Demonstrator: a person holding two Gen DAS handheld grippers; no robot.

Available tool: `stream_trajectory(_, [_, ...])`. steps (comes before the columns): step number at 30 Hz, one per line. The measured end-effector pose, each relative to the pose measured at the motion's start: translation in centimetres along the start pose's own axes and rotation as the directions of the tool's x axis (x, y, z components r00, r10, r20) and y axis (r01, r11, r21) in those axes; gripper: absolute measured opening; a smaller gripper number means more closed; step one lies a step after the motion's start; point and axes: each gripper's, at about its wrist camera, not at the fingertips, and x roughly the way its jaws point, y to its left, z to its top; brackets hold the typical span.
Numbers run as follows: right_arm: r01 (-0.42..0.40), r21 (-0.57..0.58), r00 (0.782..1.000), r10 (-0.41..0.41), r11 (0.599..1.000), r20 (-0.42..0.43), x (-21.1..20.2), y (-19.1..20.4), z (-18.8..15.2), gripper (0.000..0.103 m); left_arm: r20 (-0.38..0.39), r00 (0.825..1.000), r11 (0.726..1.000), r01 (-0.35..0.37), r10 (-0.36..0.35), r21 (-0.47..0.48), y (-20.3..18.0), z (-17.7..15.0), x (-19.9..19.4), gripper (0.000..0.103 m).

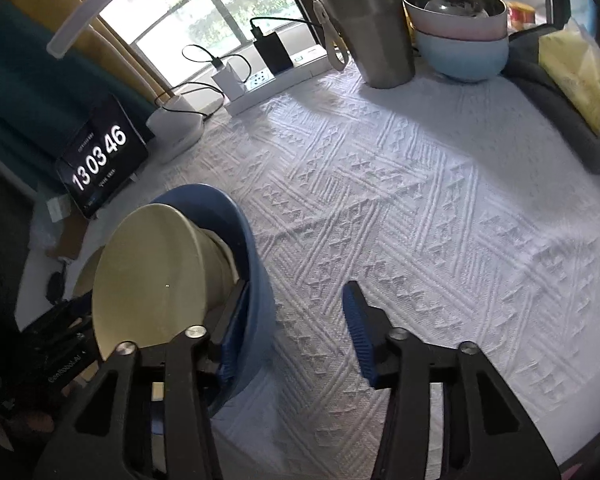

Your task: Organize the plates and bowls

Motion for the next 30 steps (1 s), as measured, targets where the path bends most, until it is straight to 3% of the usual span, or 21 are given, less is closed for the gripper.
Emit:
stream_trajectory(4, [0.007,-0.035,0.999,-0.005,0.999,0.046,-0.4,1.3,-0.4,0.023,0.012,1.000,1.000,0.011,-0.011,-0.022,0.1,-0.1,0.0,0.040])
stream_trajectory(7, [0.009,-0.049,0.998,-0.006,0.999,0.060,-0.3,1.9,-0.5,0.012,0.027,1.000,1.000,0.011,-0.010,-0.016,-0.4,-0.3,-0.2,0.030])
stream_trajectory(9, [0.009,-0.049,0.997,-0.006,0.999,0.072,-0.3,2.2,-0.6,0.009,0.038,0.999,1.000,0.004,-0.004,-0.006,-1.0,-0.4,-0.3,0.017])
stream_trajectory(11, [0.015,-0.031,0.996,-0.012,0.999,0.085,-0.3,2.2,-0.8,0.009,0.051,0.999,1.000,-0.012,0.012,0.009,-1.7,-0.4,-0.4,0.012])
stream_trajectory(16, [-0.011,0.036,0.994,0.007,0.999,0.113,-0.4,1.6,-1.1,0.008,0.062,0.998,1.000,-0.004,0.005,-0.008,-1.5,-0.4,-0.5,0.011])
stream_trajectory(30, [0.035,0.041,0.990,-0.041,0.999,0.135,-1.2,2.0,-1.4,0.008,0.055,0.998,1.000,0.030,-0.030,-0.002,-2.1,-0.8,-0.9,0.011])
